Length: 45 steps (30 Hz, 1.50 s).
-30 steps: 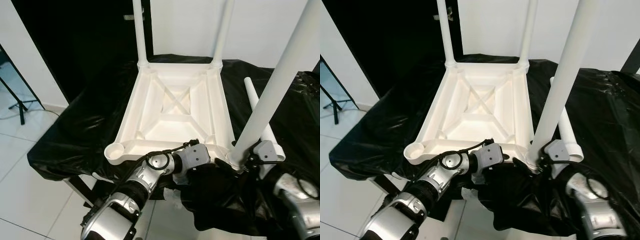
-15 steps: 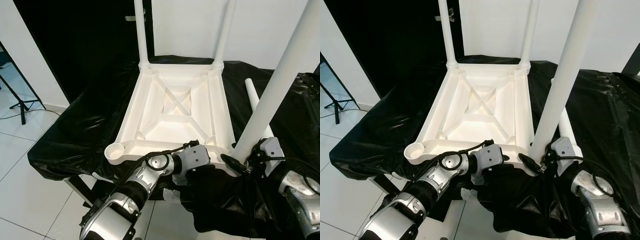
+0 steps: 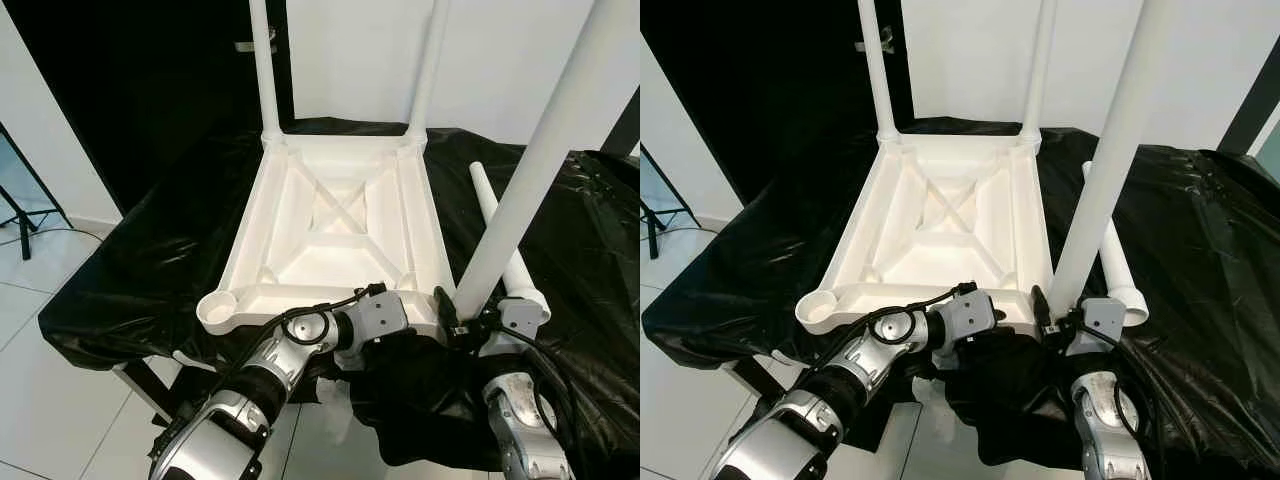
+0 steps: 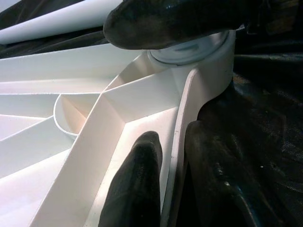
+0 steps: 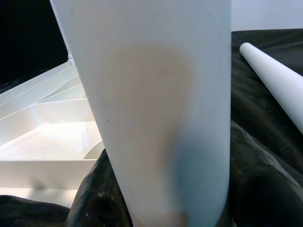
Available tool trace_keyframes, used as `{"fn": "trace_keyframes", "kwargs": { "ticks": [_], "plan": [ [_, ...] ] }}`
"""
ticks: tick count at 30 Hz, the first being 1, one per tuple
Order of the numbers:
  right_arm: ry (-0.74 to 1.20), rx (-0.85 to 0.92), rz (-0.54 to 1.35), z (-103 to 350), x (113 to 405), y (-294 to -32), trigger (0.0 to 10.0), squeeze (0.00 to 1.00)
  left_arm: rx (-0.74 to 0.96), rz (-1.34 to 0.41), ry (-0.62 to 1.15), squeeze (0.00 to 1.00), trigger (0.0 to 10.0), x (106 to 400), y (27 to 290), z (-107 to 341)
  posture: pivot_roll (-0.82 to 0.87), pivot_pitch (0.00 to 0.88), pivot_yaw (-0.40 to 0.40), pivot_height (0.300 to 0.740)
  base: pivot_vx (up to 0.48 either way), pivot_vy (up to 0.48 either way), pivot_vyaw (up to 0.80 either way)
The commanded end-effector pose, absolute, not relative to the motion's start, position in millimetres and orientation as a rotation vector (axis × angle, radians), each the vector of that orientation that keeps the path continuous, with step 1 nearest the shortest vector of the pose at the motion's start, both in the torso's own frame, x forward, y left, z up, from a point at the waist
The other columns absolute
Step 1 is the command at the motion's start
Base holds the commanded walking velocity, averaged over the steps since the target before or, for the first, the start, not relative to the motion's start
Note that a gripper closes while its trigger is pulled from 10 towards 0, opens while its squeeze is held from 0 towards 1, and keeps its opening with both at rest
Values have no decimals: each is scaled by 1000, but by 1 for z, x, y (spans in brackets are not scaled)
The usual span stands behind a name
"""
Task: Building children table
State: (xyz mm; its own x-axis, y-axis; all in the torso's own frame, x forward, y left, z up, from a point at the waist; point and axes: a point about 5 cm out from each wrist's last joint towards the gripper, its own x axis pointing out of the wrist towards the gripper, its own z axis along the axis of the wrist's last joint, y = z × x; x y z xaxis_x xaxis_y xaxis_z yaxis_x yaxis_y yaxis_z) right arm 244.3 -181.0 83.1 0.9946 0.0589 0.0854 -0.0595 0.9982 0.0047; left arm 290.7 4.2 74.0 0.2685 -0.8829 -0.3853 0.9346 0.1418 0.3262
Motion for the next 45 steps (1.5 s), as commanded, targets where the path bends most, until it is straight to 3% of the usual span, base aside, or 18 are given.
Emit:
{"fn": "trace_keyframes", "kwargs": {
  "ticks": [1, 2, 3, 4, 5, 7, 8, 11, 12, 24, 40, 41, 42, 45],
  "plan": [
    [-22, 14, -22, 74, 245, -192, 10000, 0, 578, -1297, 316, 0, 10000, 275, 20, 35, 239, 0, 1, 740, 0, 0, 0],
    [-30, 1, -17, 76, 246, -192, 10000, 0, 577, -1298, 316, 0, 10000, 275, 20, 35, 238, 0, -2, 740, 0, 0, 0],
    [-41, -17, -22, 79, 247, -194, 10000, 765, 577, -1298, 315, 0, 10000, 275, 19, 35, 236, 0, -5, 740, 0, 0, 0],
    [-47, -29, -27, 80, 247, -195, 10000, 765, 577, -1297, 314, 0, 10000, 276, 18, 35, 235, 0, -6, 740, 0, 0, 0],
    [-50, -29, -23, 81, 247, -198, 10000, 1000, 576, -1296, 312, 0, 10000, 276, 17, 36, 234, 0, -9, 740, 0, 0, 0],
    [-57, -37, -18, 82, 247, -200, 10000, 1000, 574, -1295, 310, 0, 10000, 276, 16, 36, 232, 0, -10, 740, 0, 0, 0],
    [-67, -64, 20, 84, 246, -200, 10000, 894, 571, -1295, 308, 0, 10000, 275, 15, 36, 227, 0, -12, 740, 0, 0, 0],
    [-73, -84, 40, 85, 246, -198, 10000, 894, 568, -1297, 308, 0, 10000, 274, 14, 36, 226, 0, -12, 740, 0, 0, 0],
    [-76, -99, 56, 85, 245, -197, 10000, 0, 566, -1299, 308, 0, 10000, 273, 13, 35, 222, 0, -14, 740, 0, 0, 0],
    [-13, -246, 278, 78, 237, -203, 10000, 0, 563, -1307, 307, 0, 10000, 272, 9, 35, 200, 0, -4, 740, 0, 0, 0],
    [5, -257, 369, 83, 243, -209, 10000, 0, 569, -1307, 303, 0, 10000, 275, 10, 38, 194, 0, -1, 740, 0, 0, 0],
    [4, -260, 383, 84, 243, -209, 4431, 0, 568, -1307, 303, 0, 10000, 275, 9, 38, 192, 0, -3, 740, 0, 0, 0],
    [5, -260, 405, 84, 243, -209, 0, 0, 567, -1307, 302, 0, 10000, 275, 9, 38, 190, 0, -4, 740, 0, 0, 0],
    [14, -264, 452, 85, 241, -209, 0, 0, 563, -1311, 299, 0, 10000, 275, 7, 38, 181, 0, -2, 740, 0, 0, 0]
  ]
}}
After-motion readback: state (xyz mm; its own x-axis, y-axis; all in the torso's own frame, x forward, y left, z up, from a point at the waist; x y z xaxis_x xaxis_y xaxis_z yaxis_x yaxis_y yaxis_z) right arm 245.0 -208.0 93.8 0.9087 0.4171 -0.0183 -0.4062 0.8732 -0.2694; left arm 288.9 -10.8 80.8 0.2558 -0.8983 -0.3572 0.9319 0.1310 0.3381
